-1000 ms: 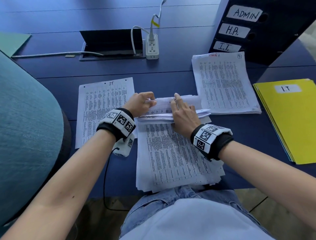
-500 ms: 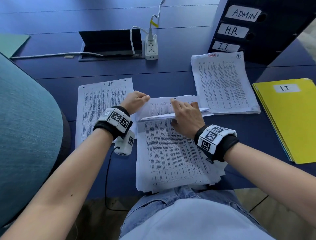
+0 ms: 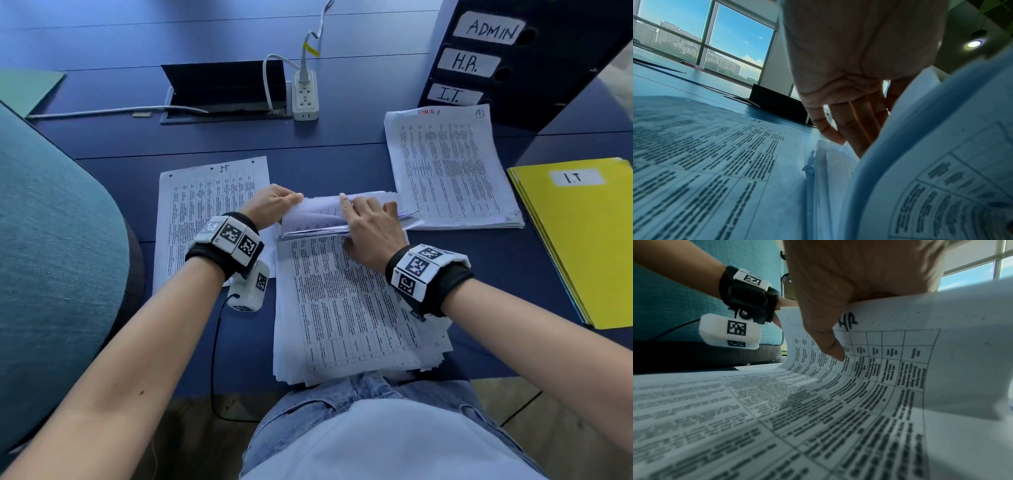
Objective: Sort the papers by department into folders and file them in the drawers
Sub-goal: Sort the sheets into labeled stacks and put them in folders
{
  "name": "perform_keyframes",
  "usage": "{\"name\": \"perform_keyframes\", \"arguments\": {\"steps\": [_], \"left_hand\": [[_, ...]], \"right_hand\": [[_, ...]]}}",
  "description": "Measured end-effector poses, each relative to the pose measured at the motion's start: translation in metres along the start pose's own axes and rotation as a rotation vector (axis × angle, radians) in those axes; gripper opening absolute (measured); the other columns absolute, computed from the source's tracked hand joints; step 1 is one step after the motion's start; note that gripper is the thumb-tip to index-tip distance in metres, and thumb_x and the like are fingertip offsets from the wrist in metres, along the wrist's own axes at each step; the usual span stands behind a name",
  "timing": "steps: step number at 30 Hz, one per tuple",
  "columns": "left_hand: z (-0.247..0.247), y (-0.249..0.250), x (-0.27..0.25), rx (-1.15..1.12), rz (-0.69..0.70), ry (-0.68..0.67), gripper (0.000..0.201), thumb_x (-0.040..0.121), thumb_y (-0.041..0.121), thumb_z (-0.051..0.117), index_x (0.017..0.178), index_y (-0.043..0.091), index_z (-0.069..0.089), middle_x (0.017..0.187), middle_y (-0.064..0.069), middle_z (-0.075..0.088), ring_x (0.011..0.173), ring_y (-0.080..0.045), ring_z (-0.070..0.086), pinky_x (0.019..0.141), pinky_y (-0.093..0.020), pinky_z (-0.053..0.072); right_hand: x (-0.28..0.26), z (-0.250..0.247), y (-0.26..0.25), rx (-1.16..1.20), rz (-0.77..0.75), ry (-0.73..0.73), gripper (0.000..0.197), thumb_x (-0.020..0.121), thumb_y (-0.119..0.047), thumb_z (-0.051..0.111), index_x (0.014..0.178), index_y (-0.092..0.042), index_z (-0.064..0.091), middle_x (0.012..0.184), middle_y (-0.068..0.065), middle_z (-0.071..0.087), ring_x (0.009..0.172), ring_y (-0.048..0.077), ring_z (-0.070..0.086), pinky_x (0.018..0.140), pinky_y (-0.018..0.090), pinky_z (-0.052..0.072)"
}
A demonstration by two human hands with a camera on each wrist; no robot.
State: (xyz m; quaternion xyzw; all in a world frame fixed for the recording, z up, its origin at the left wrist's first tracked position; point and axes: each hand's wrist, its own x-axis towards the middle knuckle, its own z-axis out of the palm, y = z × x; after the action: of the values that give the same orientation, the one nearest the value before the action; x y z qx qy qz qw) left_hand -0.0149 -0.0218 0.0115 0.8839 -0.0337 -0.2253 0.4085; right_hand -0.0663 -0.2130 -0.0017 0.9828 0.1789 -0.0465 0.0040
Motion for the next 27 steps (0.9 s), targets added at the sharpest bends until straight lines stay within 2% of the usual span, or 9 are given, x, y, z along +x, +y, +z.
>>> {"name": "perform_keyframes", "arguments": {"steps": [3, 9, 10, 11, 14, 16, 20, 25, 27], "left_hand": [[0.0, 0.002, -0.002, 0.022, 0.008, 0.0, 0.045, 0.098, 0.023, 0.043, 0.053, 0.015, 0.04, 0.035, 0.015, 0.036, 0.036, 0.0, 0.036, 0.044, -0.011, 0.031], [-0.001, 0.012, -0.009, -0.006, 0.013, -0.002, 0.064, 0.093, 0.049, 0.042, 0.089, -0.012, 0.062, 0.096, 0.005, 0.03, 0.072, -0.003, 0.028, 0.067, -0.033, 0.042], [-0.001, 0.012, -0.01, -0.001, 0.027, -0.027, 0.055, 0.088, 0.055, 0.047, 0.078, 0.003, 0.066, 0.074, -0.01, 0.062, 0.067, -0.002, 0.031, 0.065, -0.031, 0.041], [-0.002, 0.012, -0.01, 0.023, 0.056, -0.033, 0.052, 0.083, 0.057, 0.052, 0.071, 0.008, 0.062, 0.064, 0.001, 0.044, 0.061, -0.004, 0.035, 0.06, -0.028, 0.038], [-0.001, 0.005, -0.005, 0.123, 0.075, 0.003, 0.014, 0.09, 0.018, 0.055, 0.096, 0.007, 0.061, 0.078, -0.005, 0.055, 0.07, -0.014, 0.05, 0.069, -0.029, 0.045], [0.001, 0.004, -0.005, 0.148, 0.094, 0.034, 0.03, 0.089, -0.002, 0.041, 0.114, 0.013, 0.051, 0.083, -0.004, 0.053, 0.067, -0.018, 0.048, 0.063, -0.025, 0.044], [0.001, 0.009, -0.007, 0.223, 0.124, -0.015, 0.022, 0.091, 0.003, 0.043, 0.088, 0.015, 0.062, 0.077, 0.005, 0.054, 0.055, -0.011, 0.043, 0.053, -0.021, 0.041], [-0.002, 0.016, -0.007, 0.143, 0.031, -0.085, 0.061, 0.066, 0.075, 0.043, 0.055, 0.016, 0.042, 0.047, 0.008, 0.026, 0.042, -0.007, 0.024, 0.047, -0.018, 0.021], [-0.002, 0.015, -0.005, 0.13, 0.065, -0.082, 0.057, 0.074, 0.064, 0.051, 0.052, 0.015, 0.034, 0.047, 0.007, 0.023, 0.039, -0.005, 0.02, 0.044, -0.018, 0.019]], "right_hand": [[-0.003, 0.0, 0.001, 0.004, 0.007, 0.008, 0.062, 0.084, -0.023, 0.051, 0.14, -0.008, 0.028, 0.123, 0.008, 0.044, 0.11, 0.024, 0.042, 0.087, 0.037, 0.03], [-0.005, 0.0, -0.002, 0.003, -0.013, 0.204, 0.042, 0.05, -0.007, 0.076, 0.088, -0.009, 0.06, 0.088, 0.011, 0.058, 0.074, 0.027, 0.057, 0.064, 0.036, 0.043], [-0.007, 0.0, -0.003, -0.043, -0.043, 0.231, 0.039, 0.046, -0.006, 0.077, 0.081, -0.011, 0.06, 0.081, 0.008, 0.059, 0.069, 0.024, 0.058, 0.062, 0.034, 0.043], [-0.008, 0.001, -0.003, -0.091, -0.084, 0.244, 0.034, 0.046, -0.007, 0.078, 0.076, -0.013, 0.062, 0.077, 0.004, 0.06, 0.066, 0.022, 0.058, 0.064, 0.032, 0.041], [-0.015, 0.005, -0.004, -0.126, -0.177, 0.289, 0.024, 0.051, -0.006, 0.078, 0.071, -0.014, 0.066, 0.074, 0.001, 0.063, 0.066, 0.019, 0.059, 0.068, 0.032, 0.027], [-0.019, 0.007, -0.003, -0.102, -0.186, 0.322, 0.027, 0.052, -0.004, 0.078, 0.076, -0.014, 0.07, 0.077, 0.002, 0.062, 0.067, 0.02, 0.059, 0.069, 0.032, 0.028], [-0.019, 0.009, -0.003, 0.016, -0.17, 0.373, 0.058, 0.046, 0.005, 0.078, 0.102, -0.007, 0.069, 0.086, 0.009, 0.063, 0.067, 0.022, 0.061, 0.063, 0.029, 0.047], [-0.018, 0.009, -0.005, 0.136, -0.113, 0.358, 0.072, 0.046, 0.015, 0.071, 0.117, 0.009, 0.057, 0.108, 0.025, 0.059, 0.078, 0.031, 0.066, 0.065, 0.038, 0.053], [-0.018, 0.01, -0.004, 0.176, -0.093, 0.343, 0.074, 0.045, 0.014, 0.073, 0.116, 0.012, 0.055, 0.111, 0.026, 0.054, 0.079, 0.031, 0.066, 0.066, 0.04, 0.054]]}}
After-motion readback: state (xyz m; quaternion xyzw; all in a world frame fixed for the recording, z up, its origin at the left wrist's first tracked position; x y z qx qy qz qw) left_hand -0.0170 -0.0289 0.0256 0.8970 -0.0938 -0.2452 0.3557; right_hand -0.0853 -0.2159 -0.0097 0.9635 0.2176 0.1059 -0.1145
